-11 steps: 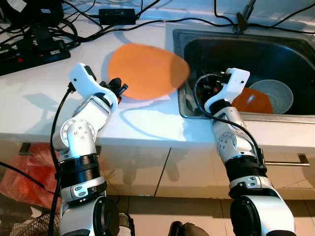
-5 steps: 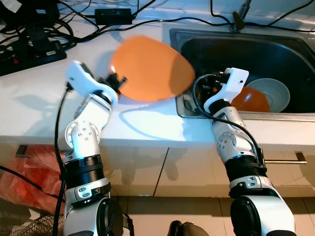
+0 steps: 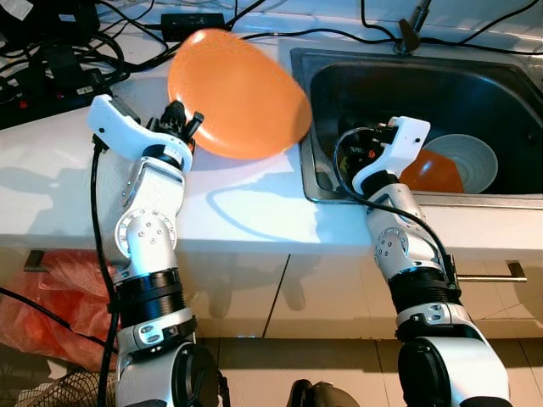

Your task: Kitchen organization

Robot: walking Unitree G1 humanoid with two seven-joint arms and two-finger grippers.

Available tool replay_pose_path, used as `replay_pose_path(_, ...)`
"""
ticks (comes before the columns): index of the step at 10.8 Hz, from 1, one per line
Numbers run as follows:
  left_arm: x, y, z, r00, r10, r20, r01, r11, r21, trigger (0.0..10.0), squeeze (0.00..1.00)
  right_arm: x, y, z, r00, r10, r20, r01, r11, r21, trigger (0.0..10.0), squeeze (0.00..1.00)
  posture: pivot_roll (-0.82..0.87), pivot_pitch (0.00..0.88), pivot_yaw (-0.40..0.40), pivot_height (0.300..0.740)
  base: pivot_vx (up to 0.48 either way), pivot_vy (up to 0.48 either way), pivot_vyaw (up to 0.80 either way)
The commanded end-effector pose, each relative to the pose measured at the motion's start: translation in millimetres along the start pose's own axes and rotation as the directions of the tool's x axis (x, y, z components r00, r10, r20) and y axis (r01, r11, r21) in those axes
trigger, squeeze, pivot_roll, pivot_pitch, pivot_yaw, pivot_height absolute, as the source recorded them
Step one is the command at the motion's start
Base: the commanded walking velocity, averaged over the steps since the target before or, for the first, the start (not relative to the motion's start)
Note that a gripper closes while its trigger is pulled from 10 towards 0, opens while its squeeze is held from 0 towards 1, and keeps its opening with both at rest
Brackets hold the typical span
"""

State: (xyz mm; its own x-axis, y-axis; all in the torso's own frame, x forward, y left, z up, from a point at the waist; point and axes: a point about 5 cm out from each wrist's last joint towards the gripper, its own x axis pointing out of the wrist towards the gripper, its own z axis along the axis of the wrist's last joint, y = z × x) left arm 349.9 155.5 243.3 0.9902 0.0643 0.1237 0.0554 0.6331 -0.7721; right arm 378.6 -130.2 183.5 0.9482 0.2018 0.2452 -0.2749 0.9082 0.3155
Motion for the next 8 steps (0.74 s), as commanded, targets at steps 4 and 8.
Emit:
replay_pose_path(4, -1.5, -23.4, 5.6, 0.986, -0.136, 0.101, 0.144, 0.987, -0.075, 10.0, 0.00, -2.3, -6.6, -0.4, 1.000, -0.022, -0.012, 0.023, 0.996, 0.082, 10.0, 1.00, 0.09, 0.148, -0.069, 0.723, 0.000, 0.000, 0.00)
replay_pose_path(8, -1.3, -27.1, 1.0, 0.982, -0.153, 0.112, 0.165, 0.980, -0.107, 10.0, 0.00, -1.2, -12.1, 4.2, 0.999, -0.046, 0.003, 0.042, 0.943, 0.329, 10.0, 1.00, 0.08, 0.150, -0.071, 0.723, 0.000, 0.000, 0.00)
